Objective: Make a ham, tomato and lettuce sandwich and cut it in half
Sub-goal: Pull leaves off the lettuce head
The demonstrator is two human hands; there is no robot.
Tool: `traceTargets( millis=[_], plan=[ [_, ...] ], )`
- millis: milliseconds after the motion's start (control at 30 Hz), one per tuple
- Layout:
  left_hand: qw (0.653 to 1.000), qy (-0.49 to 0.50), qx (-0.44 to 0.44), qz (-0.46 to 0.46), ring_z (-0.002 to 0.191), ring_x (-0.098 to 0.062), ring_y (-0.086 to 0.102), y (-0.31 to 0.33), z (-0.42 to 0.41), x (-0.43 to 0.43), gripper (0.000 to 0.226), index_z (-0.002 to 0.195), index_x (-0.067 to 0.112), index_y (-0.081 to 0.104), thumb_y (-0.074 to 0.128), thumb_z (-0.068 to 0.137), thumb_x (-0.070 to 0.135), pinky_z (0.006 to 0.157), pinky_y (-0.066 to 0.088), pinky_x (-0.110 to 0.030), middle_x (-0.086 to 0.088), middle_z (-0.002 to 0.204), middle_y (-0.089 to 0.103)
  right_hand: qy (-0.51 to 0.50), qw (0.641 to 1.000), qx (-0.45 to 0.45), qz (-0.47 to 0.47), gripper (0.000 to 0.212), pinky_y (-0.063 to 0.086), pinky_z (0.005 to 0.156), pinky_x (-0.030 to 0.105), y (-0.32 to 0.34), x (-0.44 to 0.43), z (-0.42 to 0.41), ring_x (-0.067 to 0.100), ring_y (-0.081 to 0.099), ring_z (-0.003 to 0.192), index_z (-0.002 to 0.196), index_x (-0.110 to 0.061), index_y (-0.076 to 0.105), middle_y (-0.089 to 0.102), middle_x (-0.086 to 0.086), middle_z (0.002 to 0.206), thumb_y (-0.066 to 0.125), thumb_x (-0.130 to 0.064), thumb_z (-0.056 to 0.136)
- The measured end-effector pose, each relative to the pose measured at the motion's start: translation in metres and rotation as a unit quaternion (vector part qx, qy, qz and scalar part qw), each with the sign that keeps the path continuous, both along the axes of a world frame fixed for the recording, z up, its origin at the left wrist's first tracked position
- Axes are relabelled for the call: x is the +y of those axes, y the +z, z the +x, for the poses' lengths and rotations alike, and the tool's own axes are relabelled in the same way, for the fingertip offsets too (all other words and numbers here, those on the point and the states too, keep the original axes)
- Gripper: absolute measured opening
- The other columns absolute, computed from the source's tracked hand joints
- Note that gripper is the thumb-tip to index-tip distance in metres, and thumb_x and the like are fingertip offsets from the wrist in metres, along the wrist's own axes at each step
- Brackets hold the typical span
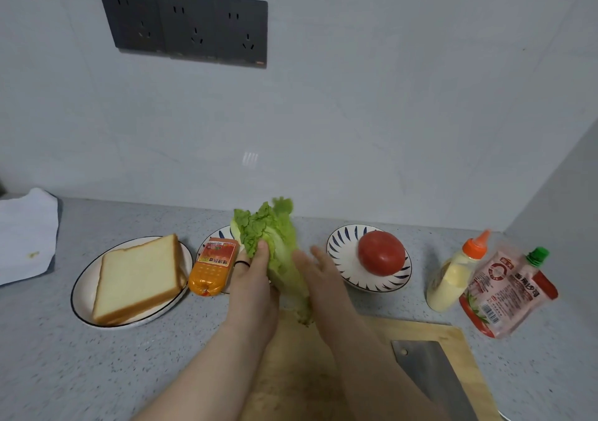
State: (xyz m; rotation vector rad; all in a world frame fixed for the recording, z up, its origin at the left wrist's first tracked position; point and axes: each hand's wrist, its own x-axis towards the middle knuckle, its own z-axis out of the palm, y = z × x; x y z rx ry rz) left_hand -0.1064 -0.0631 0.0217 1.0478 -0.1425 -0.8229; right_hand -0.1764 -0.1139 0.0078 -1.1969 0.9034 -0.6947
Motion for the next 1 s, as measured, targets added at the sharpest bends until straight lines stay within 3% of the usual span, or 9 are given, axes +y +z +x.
traceTargets(
  millis=[100,200,300,400,600,700,767,833,1000],
  plan=[
    [0.999,0.022,0.03,-0.017,0.079,-0.019,0.062,0.003,0.002,-0.001,0.02,0.107,0.012,0.055,0.043,0.095,0.022,0.071,0.051,-0.037,-0.004,0.09,0.064,0.036,0.996,0.054,-0.068,0.005,0.044,0.054,0.006,-0.001,0.004,-0.002,-0.011,0.059,0.061,0.086,-0.025,0.064,0.065,-0.011,0.08,0.062,-0.028,0.083],
    [0.999,0.028,0.027,-0.016,0.07,-0.015,0.066,0.002,0.005,-0.001,0.019,0.105,0.013,0.055,0.043,0.094,0.024,0.064,0.055,-0.034,-0.002,0.087,0.064,0.008,0.995,0.042,-0.091,0.012,0.046,0.063,0.012,-0.005,0.001,-0.003,-0.002,0.061,0.069,0.094,-0.018,0.065,0.067,-0.006,0.083,0.06,-0.024,0.084],
    [1.0,0.03,-0.006,-0.003,0.053,-0.002,0.065,-0.001,0.007,-0.003,0.018,0.105,0.015,0.053,0.043,0.095,0.025,0.042,0.051,-0.019,0.002,0.085,0.062,-0.046,0.995,0.024,-0.08,0.014,0.04,0.053,0.012,-0.005,0.001,-0.001,-0.003,0.052,0.053,0.077,-0.018,0.062,0.058,-0.009,0.065,0.054,-0.019,0.088],
    [1.0,0.025,0.014,-0.01,0.069,-0.01,0.063,-0.001,0.007,-0.007,0.033,0.121,0.011,0.049,0.045,0.093,0.028,0.06,0.053,-0.026,0.003,0.093,0.059,-0.135,0.99,0.017,-0.034,0.03,0.035,0.051,0.021,-0.009,-0.003,0.001,0.011,0.041,0.053,0.061,-0.016,0.051,0.046,-0.003,0.057,0.048,-0.019,0.091],
    [0.999,0.036,0.03,-0.019,0.076,-0.008,0.057,-0.009,0.011,-0.011,0.042,0.128,0.007,0.044,0.047,0.092,0.029,0.064,0.047,-0.025,0.006,0.088,0.056,-0.12,0.989,-0.033,0.082,0.034,0.041,0.043,0.022,-0.006,-0.008,-0.001,0.011,0.051,0.046,0.067,-0.012,0.052,0.056,-0.001,0.053,0.041,-0.03,0.094],
    [0.999,0.035,0.031,-0.024,0.076,-0.01,0.057,-0.009,0.01,-0.012,0.04,0.124,0.006,0.047,0.047,0.092,0.03,0.065,0.047,-0.026,0.004,0.087,0.057,-0.042,0.998,0.02,0.044,0.023,0.051,0.071,0.03,-0.008,-0.004,0.002,0.019,0.062,0.085,0.101,-0.016,0.061,0.064,0.004,0.094,0.053,-0.033,0.088],
    [0.998,0.034,0.042,-0.032,0.076,-0.01,0.057,-0.008,0.011,-0.011,0.04,0.124,0.007,0.047,0.046,0.092,0.03,0.063,0.046,-0.026,0.004,0.086,0.056,-0.055,0.997,0.025,0.042,0.01,0.049,0.054,0.018,-0.007,-0.003,0.001,0.017,0.058,0.071,0.088,-0.017,0.062,0.061,0.003,0.082,0.053,-0.02,0.088],
    [0.998,0.034,0.048,-0.034,0.077,-0.009,0.056,-0.009,0.012,-0.012,0.041,0.126,0.008,0.045,0.046,0.093,0.032,0.063,0.045,-0.025,0.005,0.087,0.056,-0.097,0.994,0.027,0.035,0.021,0.039,0.039,0.017,-0.007,-0.005,-0.002,0.013,0.046,0.055,0.068,-0.016,0.055,0.051,0.0,0.065,0.048,-0.008,0.086],
    [0.998,0.041,0.04,-0.033,0.079,-0.01,0.057,-0.016,0.013,-0.011,0.047,0.13,0.007,0.041,0.048,0.091,0.033,0.064,0.046,-0.026,0.002,0.093,0.055,-0.155,0.986,0.052,-0.008,0.015,0.038,0.054,0.021,-0.015,-0.009,-0.003,0.009,0.046,0.061,0.078,-0.018,0.054,0.052,-0.005,0.069,0.047,-0.009,0.088]
  ],
)
